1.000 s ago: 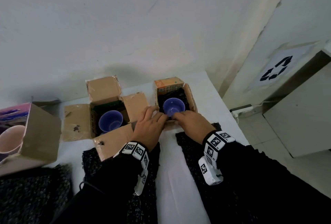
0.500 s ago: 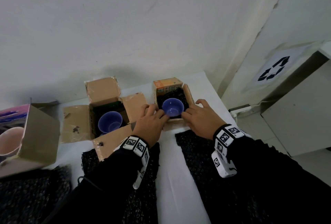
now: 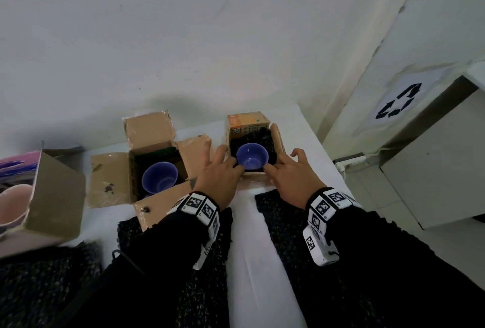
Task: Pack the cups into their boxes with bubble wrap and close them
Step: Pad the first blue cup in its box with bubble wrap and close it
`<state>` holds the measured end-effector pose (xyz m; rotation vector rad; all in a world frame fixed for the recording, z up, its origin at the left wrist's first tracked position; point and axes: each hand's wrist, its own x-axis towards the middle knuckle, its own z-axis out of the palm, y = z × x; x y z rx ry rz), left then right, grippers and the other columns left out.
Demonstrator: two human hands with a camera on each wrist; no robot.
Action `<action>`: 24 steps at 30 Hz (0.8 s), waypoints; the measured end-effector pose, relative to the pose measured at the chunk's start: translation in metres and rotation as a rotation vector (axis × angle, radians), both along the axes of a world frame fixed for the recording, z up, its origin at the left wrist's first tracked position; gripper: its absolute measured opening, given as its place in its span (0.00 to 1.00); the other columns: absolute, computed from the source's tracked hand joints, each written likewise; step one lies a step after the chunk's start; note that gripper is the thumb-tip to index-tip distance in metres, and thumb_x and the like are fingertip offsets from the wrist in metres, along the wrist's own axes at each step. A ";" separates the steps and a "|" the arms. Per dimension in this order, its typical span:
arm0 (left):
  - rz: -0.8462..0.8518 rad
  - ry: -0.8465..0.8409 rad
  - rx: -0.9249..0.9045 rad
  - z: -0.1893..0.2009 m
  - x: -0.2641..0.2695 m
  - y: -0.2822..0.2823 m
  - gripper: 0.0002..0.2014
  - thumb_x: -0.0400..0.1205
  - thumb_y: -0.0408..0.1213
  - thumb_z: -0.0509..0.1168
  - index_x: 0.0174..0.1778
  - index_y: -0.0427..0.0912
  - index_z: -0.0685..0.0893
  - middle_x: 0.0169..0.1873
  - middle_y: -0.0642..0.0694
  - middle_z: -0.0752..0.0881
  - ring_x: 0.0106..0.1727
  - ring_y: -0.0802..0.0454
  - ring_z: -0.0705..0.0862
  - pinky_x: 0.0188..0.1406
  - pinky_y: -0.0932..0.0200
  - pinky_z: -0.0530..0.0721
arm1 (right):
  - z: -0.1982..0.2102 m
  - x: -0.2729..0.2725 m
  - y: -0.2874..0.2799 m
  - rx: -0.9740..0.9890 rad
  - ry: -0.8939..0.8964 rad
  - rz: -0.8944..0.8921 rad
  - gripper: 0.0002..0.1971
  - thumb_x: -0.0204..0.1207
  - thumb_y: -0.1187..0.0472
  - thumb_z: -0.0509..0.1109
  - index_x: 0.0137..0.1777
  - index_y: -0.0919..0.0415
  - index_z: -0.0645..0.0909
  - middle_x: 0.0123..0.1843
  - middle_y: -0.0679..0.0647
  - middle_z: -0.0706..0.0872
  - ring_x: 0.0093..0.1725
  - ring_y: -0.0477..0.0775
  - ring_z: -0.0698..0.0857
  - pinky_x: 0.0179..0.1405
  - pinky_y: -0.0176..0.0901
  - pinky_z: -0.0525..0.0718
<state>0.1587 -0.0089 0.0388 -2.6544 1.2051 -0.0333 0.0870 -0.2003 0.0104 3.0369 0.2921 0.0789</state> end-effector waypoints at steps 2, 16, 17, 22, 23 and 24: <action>-0.012 0.011 -0.049 -0.004 0.000 0.003 0.17 0.80 0.35 0.59 0.64 0.52 0.80 0.66 0.50 0.77 0.78 0.38 0.59 0.77 0.29 0.40 | -0.001 0.000 0.005 -0.001 0.016 -0.024 0.24 0.62 0.62 0.72 0.58 0.49 0.71 0.30 0.46 0.84 0.54 0.56 0.80 0.57 0.57 0.62; -0.024 -0.033 -0.263 -0.028 0.000 0.010 0.17 0.67 0.32 0.69 0.51 0.51 0.87 0.53 0.49 0.85 0.63 0.39 0.75 0.60 0.43 0.64 | 0.001 0.010 0.035 0.363 0.123 -0.321 0.12 0.79 0.49 0.66 0.62 0.41 0.77 0.65 0.44 0.74 0.67 0.51 0.69 0.61 0.55 0.60; -0.024 -0.028 -0.259 -0.028 0.000 0.009 0.17 0.67 0.32 0.68 0.51 0.51 0.87 0.54 0.49 0.85 0.64 0.39 0.75 0.63 0.41 0.63 | 0.000 0.011 0.036 0.340 0.131 -0.313 0.11 0.80 0.50 0.65 0.62 0.42 0.77 0.66 0.45 0.73 0.67 0.52 0.69 0.62 0.56 0.60; -0.043 0.003 -0.253 -0.028 0.001 0.012 0.18 0.67 0.32 0.71 0.52 0.51 0.86 0.51 0.53 0.86 0.66 0.41 0.76 0.70 0.33 0.67 | -0.009 0.008 0.036 0.399 0.076 -0.279 0.10 0.80 0.56 0.65 0.59 0.43 0.78 0.62 0.42 0.76 0.62 0.50 0.72 0.62 0.56 0.57; -0.041 0.006 -0.259 -0.028 0.002 0.012 0.18 0.67 0.32 0.71 0.52 0.51 0.85 0.51 0.53 0.86 0.66 0.42 0.75 0.70 0.34 0.66 | -0.010 0.007 0.035 0.436 0.053 -0.274 0.09 0.80 0.57 0.65 0.57 0.43 0.78 0.60 0.41 0.77 0.61 0.49 0.73 0.62 0.55 0.57; -0.034 0.007 -0.271 -0.029 0.002 0.013 0.18 0.68 0.32 0.71 0.53 0.52 0.84 0.51 0.54 0.86 0.66 0.43 0.75 0.71 0.34 0.65 | -0.011 0.006 0.034 0.472 0.027 -0.268 0.09 0.79 0.58 0.66 0.55 0.42 0.79 0.58 0.40 0.78 0.60 0.48 0.74 0.62 0.55 0.57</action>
